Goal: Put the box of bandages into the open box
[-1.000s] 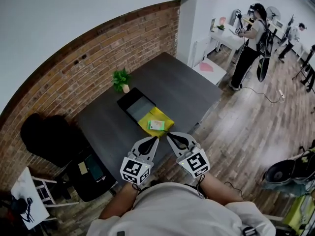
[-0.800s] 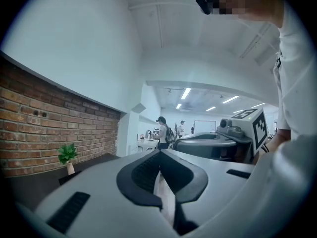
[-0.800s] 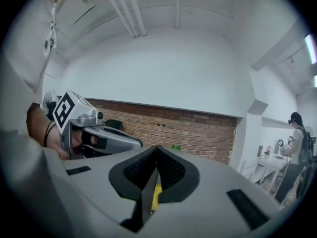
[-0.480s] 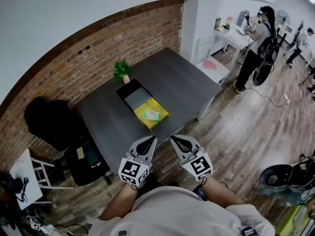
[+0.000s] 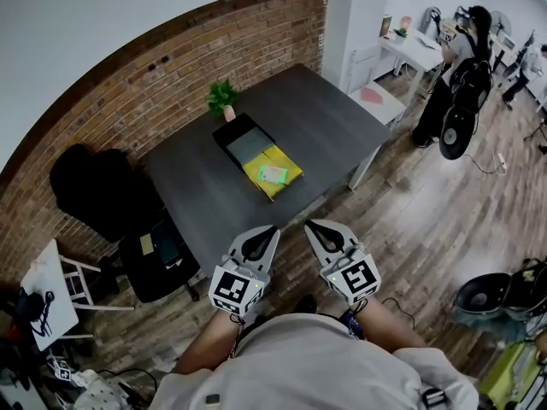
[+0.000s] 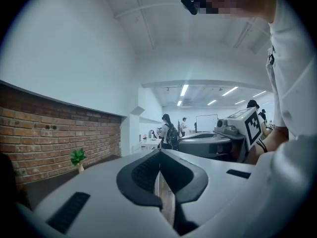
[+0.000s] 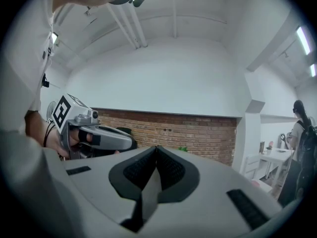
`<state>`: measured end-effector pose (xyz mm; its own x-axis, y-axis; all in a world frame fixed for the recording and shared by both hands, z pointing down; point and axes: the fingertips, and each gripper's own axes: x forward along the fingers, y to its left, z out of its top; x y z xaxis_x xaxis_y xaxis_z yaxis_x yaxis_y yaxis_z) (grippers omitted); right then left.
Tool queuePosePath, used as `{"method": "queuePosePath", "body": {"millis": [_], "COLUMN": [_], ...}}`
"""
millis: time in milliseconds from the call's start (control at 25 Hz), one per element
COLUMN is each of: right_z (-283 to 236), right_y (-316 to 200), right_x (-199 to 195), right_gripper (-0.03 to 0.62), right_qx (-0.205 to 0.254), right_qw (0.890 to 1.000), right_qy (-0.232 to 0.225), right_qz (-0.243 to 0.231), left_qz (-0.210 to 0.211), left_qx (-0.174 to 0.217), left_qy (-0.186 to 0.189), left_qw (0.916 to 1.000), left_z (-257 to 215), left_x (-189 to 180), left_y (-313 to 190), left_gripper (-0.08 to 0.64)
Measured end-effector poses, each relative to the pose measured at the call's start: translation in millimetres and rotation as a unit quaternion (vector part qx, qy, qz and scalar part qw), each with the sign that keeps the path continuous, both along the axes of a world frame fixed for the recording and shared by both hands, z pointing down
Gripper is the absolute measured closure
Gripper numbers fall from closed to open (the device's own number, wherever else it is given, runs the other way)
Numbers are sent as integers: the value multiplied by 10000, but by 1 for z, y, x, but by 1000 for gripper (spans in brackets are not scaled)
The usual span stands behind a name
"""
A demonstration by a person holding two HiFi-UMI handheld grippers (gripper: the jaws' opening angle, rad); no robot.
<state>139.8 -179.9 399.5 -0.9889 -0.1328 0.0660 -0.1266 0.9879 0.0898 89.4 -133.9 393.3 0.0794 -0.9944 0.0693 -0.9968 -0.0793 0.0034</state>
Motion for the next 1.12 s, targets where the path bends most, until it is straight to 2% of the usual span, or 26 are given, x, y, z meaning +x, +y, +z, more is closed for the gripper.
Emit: {"method": "queuePosePath", "body": {"millis": [200,400,680,1120], "right_z": [-7,-9,-8,-14], "right_y": [52,109,169,216], "right_x": [-2,-9,-2,7], "right_gripper": [571,571,571,571], "right_qx": [123,143,93,144], "right_qw": [9998,9995,9985,9975], "right_qy": [-101,-121,-266,-325], "right_qz": [96,255,479,615], "left_qz": [181,371,652,824], "left_qx": [44,57,69,227], "left_qy": [117,88,30,-51], "left_qw": [9998,9993,9978,9963], "left_z": [-4,-3,-2,-12], "left_x": [-5,-11,-1,7], "left_y": [51,106,166,209], "left_gripper": [541,541,541,541]}}
